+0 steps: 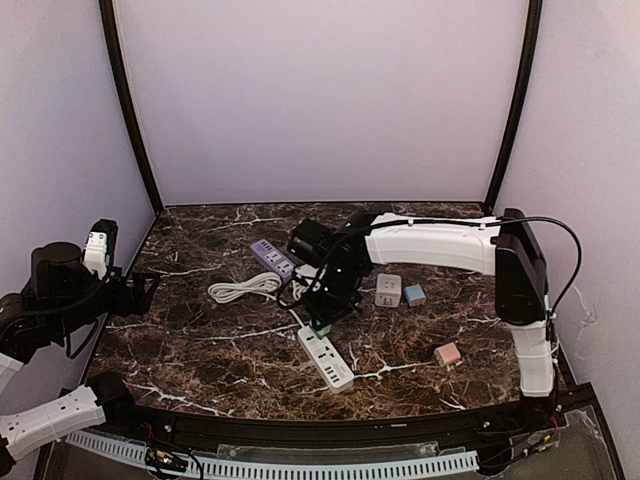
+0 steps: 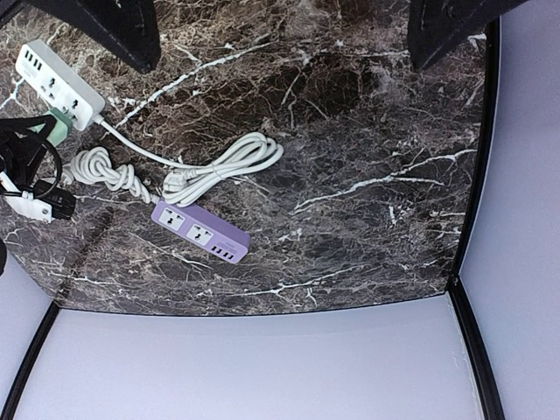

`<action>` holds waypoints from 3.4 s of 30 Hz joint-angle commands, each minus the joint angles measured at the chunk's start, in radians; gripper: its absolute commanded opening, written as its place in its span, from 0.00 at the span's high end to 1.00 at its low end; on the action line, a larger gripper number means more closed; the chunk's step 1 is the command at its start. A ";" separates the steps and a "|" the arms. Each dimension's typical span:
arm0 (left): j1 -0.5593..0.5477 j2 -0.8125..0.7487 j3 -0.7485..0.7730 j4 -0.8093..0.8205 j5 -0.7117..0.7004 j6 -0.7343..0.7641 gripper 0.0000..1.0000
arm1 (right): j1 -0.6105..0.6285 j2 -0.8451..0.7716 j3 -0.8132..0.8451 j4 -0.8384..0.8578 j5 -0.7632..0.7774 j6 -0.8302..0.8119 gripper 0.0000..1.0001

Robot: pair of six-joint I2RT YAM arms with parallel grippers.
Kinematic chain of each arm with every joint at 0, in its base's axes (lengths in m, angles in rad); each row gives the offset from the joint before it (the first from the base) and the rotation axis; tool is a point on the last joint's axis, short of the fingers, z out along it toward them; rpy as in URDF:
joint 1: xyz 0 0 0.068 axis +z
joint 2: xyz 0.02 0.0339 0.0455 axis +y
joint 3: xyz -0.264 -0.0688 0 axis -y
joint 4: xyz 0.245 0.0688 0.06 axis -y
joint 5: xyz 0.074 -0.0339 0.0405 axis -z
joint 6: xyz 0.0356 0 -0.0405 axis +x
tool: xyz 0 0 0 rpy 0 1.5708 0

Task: Insert the plug

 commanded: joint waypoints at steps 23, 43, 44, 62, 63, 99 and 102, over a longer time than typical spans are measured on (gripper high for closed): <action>0.005 -0.011 -0.010 0.011 -0.006 0.002 0.01 | 0.035 0.058 0.036 -0.077 0.153 0.030 1.00; 0.005 -0.003 -0.009 0.011 -0.004 0.002 0.01 | 0.039 0.147 0.103 -0.131 0.177 0.035 1.00; 0.005 0.000 -0.009 0.011 -0.003 0.002 0.01 | 0.040 0.153 0.104 -0.133 0.177 0.037 1.00; 0.006 -0.001 -0.009 0.010 -0.009 0.001 0.01 | 0.045 0.172 0.070 -0.096 0.187 0.077 1.00; 0.005 -0.002 -0.009 0.010 -0.009 0.001 0.01 | 0.046 0.164 0.069 -0.097 0.185 0.080 1.00; 0.006 -0.003 -0.007 0.004 -0.024 -0.007 0.01 | -0.030 -0.232 0.004 -0.138 0.234 0.125 0.13; 0.005 0.000 -0.007 0.005 -0.019 -0.006 0.01 | -0.076 -0.289 -0.077 -0.120 0.241 0.110 0.13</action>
